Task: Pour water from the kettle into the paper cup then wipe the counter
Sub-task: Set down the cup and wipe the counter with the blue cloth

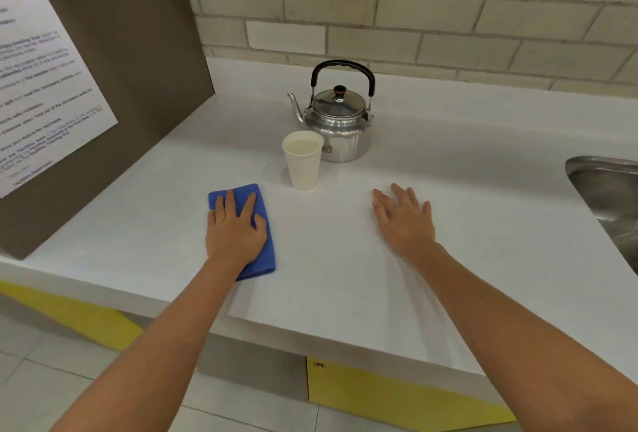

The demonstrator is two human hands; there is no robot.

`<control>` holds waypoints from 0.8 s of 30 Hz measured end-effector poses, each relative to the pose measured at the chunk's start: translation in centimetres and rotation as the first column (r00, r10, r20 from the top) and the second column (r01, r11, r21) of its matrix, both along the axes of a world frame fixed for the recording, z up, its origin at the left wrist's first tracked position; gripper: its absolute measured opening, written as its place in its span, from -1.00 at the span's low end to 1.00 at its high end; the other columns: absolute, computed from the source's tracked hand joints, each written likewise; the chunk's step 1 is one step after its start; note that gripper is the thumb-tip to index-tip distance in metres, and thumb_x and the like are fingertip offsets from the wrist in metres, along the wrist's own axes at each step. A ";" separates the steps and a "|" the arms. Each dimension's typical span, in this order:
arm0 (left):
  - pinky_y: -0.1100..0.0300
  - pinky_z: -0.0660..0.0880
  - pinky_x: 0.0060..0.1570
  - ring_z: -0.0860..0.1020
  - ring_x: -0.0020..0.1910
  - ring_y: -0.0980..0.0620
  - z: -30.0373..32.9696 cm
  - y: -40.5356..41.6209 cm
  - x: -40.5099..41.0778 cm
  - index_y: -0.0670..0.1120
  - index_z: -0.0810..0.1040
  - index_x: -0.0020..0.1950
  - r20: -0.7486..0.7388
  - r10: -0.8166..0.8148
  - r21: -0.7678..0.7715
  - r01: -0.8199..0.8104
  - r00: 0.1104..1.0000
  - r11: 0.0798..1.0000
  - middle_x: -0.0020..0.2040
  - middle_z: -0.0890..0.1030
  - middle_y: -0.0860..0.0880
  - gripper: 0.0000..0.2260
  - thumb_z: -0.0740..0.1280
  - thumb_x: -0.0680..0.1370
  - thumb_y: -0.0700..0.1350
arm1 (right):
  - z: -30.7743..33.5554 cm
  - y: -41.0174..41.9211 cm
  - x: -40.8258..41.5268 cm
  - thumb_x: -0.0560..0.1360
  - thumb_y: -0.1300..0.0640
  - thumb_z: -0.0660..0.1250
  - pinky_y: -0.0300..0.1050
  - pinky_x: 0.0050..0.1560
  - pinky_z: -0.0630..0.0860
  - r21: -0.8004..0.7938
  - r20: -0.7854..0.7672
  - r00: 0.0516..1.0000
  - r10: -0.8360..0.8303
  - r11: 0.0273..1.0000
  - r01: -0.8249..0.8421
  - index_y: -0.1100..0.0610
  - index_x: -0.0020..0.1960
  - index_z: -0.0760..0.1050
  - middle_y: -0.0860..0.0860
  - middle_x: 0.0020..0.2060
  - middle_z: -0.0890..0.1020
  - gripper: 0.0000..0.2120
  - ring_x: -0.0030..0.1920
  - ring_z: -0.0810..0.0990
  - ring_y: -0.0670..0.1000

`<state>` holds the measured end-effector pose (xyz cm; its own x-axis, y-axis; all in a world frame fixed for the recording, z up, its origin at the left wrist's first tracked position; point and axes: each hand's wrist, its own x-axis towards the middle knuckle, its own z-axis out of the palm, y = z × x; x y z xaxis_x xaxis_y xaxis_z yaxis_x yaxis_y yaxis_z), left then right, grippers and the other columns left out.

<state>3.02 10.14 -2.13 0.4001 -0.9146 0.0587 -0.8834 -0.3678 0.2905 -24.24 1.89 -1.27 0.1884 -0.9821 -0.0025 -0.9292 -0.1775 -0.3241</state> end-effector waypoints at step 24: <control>-0.09 -0.13 0.48 -0.05 0.51 -0.25 -0.1 -2.5 0.8 -0.05 -0.03 0.52 0.052 -0.164 0.025 0.163 0.985 0.986 0.54 -0.02 -0.26 -0.52 -0.05 0.60 -0.02 | -0.3 -0.1 0.6 0.59 -0.10 -0.06 0.10 0.48 -0.05 -0.030 -0.042 0.998 -0.049 0.998 0.048 -0.22 0.42 0.17 -0.06 0.50 0.16 -0.60 0.50 0.02 0.01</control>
